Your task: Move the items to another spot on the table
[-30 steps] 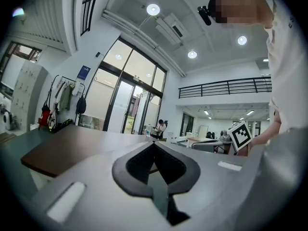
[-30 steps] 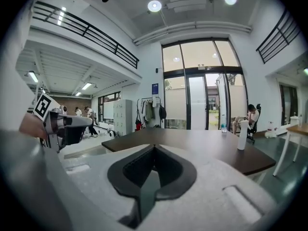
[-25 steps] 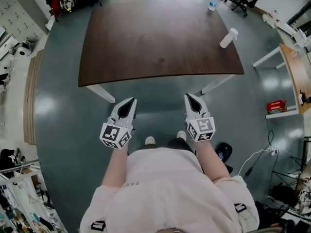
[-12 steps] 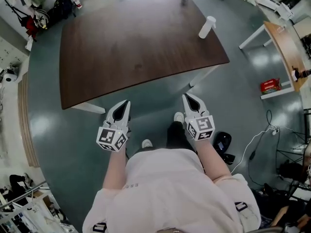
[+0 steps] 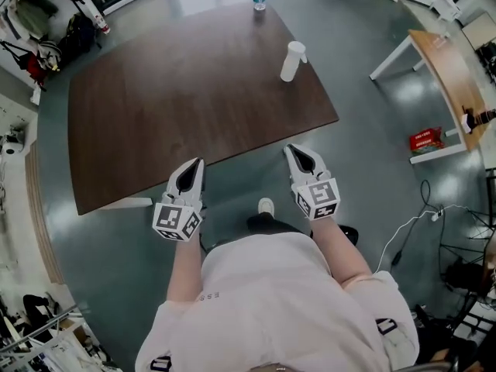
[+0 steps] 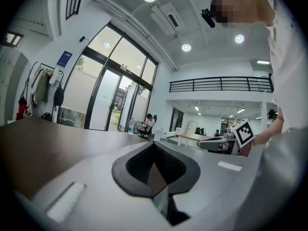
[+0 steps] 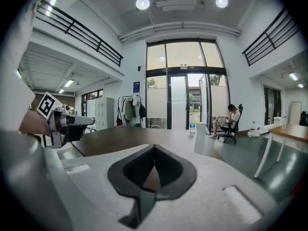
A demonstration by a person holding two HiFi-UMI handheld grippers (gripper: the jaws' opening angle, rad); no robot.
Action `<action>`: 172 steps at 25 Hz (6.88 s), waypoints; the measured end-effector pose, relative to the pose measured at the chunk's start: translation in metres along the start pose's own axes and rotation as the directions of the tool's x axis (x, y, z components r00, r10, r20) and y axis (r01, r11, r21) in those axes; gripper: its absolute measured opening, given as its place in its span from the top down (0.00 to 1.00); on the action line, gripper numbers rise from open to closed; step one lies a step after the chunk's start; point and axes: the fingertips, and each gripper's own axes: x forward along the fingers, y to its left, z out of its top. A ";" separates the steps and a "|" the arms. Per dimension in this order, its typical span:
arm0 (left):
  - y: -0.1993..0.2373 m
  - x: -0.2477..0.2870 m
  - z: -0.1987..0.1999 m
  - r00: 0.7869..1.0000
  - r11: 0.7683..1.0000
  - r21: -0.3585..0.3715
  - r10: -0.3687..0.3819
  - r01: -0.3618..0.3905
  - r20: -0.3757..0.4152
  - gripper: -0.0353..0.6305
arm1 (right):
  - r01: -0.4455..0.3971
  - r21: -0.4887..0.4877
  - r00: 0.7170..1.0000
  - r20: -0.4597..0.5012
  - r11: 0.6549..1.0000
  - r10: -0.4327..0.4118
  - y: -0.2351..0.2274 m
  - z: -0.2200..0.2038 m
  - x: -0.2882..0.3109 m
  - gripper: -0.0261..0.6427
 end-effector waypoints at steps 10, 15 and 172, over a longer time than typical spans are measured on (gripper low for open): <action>-0.039 0.174 0.017 0.999 0.999 -0.005 -0.050 0.050 -0.019 0.92 | 0.011 -0.004 1.000 -0.019 1.000 -0.012 -0.169 0.009 0.044 0.98; -0.017 0.247 0.021 0.995 0.996 0.001 -0.092 0.092 -0.032 0.92 | 0.046 0.047 0.999 -0.010 0.998 -0.045 -0.217 0.009 0.093 0.98; 0.738 -0.551 0.025 0.864 0.851 -0.167 0.504 -0.497 -0.003 0.92 | -0.561 -0.086 0.827 -0.097 0.823 0.554 0.838 0.041 0.598 0.45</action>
